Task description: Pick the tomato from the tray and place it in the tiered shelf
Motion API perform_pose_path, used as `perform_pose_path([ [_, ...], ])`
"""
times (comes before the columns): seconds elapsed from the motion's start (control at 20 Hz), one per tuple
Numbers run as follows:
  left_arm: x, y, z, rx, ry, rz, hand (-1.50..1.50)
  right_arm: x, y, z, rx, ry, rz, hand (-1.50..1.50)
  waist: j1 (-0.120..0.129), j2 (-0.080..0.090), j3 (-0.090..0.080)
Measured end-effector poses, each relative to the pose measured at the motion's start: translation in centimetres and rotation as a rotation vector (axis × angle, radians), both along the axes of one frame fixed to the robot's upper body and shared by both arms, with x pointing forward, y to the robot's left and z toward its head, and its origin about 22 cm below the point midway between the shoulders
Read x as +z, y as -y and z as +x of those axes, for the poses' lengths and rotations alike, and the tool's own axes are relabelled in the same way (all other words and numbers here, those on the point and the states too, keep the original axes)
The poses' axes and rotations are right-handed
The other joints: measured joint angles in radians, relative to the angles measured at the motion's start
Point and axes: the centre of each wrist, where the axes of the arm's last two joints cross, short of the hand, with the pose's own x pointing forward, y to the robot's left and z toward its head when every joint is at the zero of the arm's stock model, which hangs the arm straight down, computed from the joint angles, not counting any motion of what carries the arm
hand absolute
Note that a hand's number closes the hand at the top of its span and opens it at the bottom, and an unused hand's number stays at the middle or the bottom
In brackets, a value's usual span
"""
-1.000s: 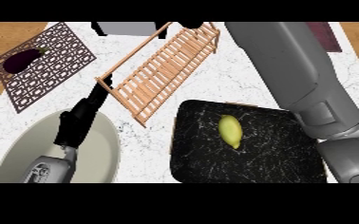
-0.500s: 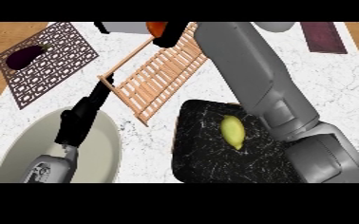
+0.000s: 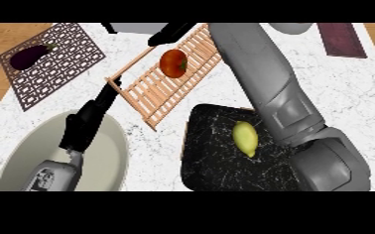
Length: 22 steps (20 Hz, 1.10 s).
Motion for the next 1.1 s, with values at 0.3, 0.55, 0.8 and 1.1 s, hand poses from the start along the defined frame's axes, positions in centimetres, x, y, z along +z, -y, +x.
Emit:
perform_pose_path([
  [0.3, -0.3, -0.6, -0.4, 0.022, -0.012, -0.005, 0.00, 1.8, 2.1, 0.8, -0.170, 0.053, 0.218, -1.50, -0.023, -0.006, 0.002],
  [0.55, -0.4, -0.8, -0.7, 0.041, -0.016, -0.005, 0.00, 3.1, 7.0, 1.9, -0.386, 0.109, 0.315, -1.50, -0.036, -0.007, 0.003],
  [0.8, -0.5, -0.9, -1.0, 0.056, -0.014, -0.001, 0.00, 3.1, 14.4, 2.6, -0.553, 0.099, 0.308, -1.50, -0.047, -0.008, 0.004],
  [1.1, -0.3, -1.0, -1.0, 0.051, -0.017, -0.003, 0.00, 2.8, 23.0, 1.9, -0.580, 0.121, 0.295, -1.50, -0.044, -0.004, 0.005],
])
